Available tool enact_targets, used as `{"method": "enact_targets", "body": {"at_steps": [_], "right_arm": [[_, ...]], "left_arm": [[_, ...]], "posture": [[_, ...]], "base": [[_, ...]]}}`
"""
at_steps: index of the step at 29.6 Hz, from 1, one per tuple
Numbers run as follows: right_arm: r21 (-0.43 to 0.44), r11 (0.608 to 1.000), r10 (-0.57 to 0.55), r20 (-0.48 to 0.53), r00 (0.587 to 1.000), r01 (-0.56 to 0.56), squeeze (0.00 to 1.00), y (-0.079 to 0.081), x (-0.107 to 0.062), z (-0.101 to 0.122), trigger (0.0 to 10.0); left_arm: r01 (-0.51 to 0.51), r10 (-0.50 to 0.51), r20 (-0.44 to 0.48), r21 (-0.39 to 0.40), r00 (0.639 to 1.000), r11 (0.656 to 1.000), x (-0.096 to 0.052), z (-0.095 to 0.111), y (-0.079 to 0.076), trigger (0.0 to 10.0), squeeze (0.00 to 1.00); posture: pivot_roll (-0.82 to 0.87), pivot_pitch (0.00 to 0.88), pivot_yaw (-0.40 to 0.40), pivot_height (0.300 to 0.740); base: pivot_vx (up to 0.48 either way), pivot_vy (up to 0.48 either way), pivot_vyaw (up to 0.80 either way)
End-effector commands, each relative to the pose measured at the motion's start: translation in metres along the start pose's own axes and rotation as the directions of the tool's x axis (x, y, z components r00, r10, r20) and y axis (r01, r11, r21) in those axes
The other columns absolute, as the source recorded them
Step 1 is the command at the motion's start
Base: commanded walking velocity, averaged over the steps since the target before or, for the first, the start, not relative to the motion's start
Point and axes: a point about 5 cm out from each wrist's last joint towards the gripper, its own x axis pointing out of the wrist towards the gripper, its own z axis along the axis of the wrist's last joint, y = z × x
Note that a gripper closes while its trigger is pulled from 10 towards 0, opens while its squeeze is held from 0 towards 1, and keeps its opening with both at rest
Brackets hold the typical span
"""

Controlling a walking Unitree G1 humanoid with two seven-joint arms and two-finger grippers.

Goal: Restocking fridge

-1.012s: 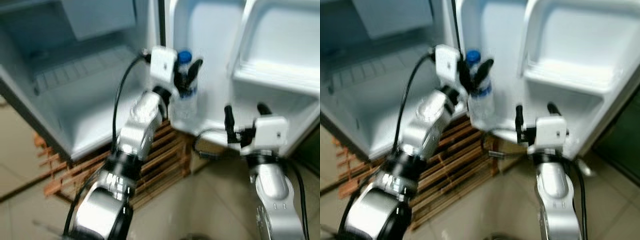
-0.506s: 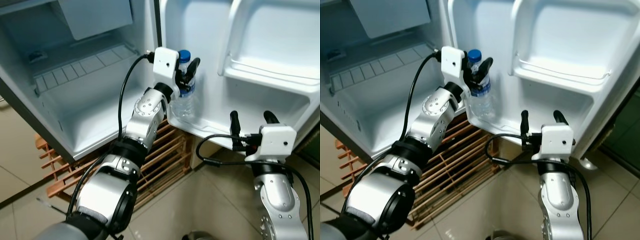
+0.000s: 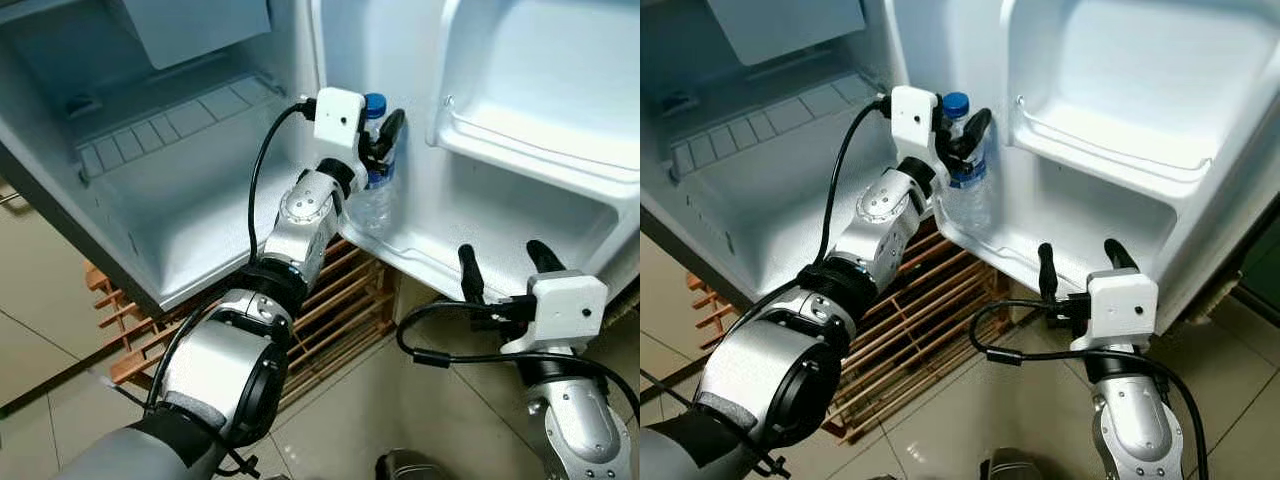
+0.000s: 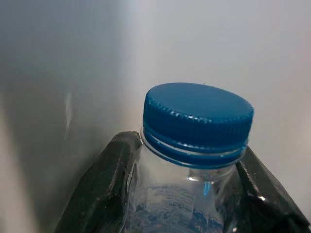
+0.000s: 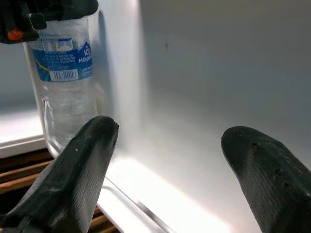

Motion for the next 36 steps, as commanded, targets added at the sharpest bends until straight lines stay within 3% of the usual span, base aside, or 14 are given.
{"method": "enact_targets", "body": {"at_steps": [1,5,6,7,17,32,36], "right_arm": [[0.022,0.999,0.025,0.022,0.999,-0.026,0.0,0.004,-0.002,0.008,10.0],[0.034,0.998,0.044,0.01,0.999,-0.044,0.0,0.008,-0.003,0.007,10.0],[0.034,0.998,0.046,0.008,0.999,-0.047,0.0,0.008,-0.003,0.007,10.0],[0.033,0.998,0.048,0.009,0.999,-0.048,0.0,0.008,-0.003,0.008,10.0],[0.029,0.998,0.054,0.004,0.999,-0.054,0.0,0.007,-0.003,0.009,10.0],[0.065,0.987,0.148,0.006,0.989,-0.148,0.0,0.015,-0.005,0.012,10.0],[0.062,0.985,0.161,0.003,0.987,-0.16,0.0,0.015,-0.003,0.012,10.0]], "left_arm": [[-0.05,0.05,0.036,-0.002,0.998,0.999,0.001,0.007,0.008,10.0,0.0],[-0.063,0.063,0.004,0.003,0.998,0.998,-0.003,-0.004,0.007,10.0,0.0],[-0.063,0.063,-0.001,0.003,0.998,0.998,-0.003,-0.005,0.006,10.0,0.11],[-0.061,0.061,0.003,0.01,0.998,0.998,-0.003,-0.005,0.006,10.0,1.0],[-0.057,0.057,0.033,0.001,0.998,0.998,0.0,0.001,0.003,10.0,1.0],[-0.053,0.057,0.026,-0.123,0.998,0.991,0.004,0.002,-0.005,10.0,1.0],[-0.043,0.051,0.055,-0.14,0.997,0.989,0.008,0.011,-0.006,10.0,1.0]], "posture": [[-0.31,0.105,0.147,0.736],[-0.31,0.111,0.146,0.736],[-0.31,0.111,0.146,0.736],[-0.32,0.112,0.144,0.736],[-0.32,0.108,0.14,0.736],[-0.32,0.096,0.135,0.736],[-0.32,0.093,0.134,0.736]], "base": [[0.0,0.0,0.0],[0.0,0.0,0.0],[0.0,0.0,0.0],[0.0,0.0,0.0],[0.0,0.0,0.0],[0.0,0.0,0.0],[0.0,0.0,0.0]]}}
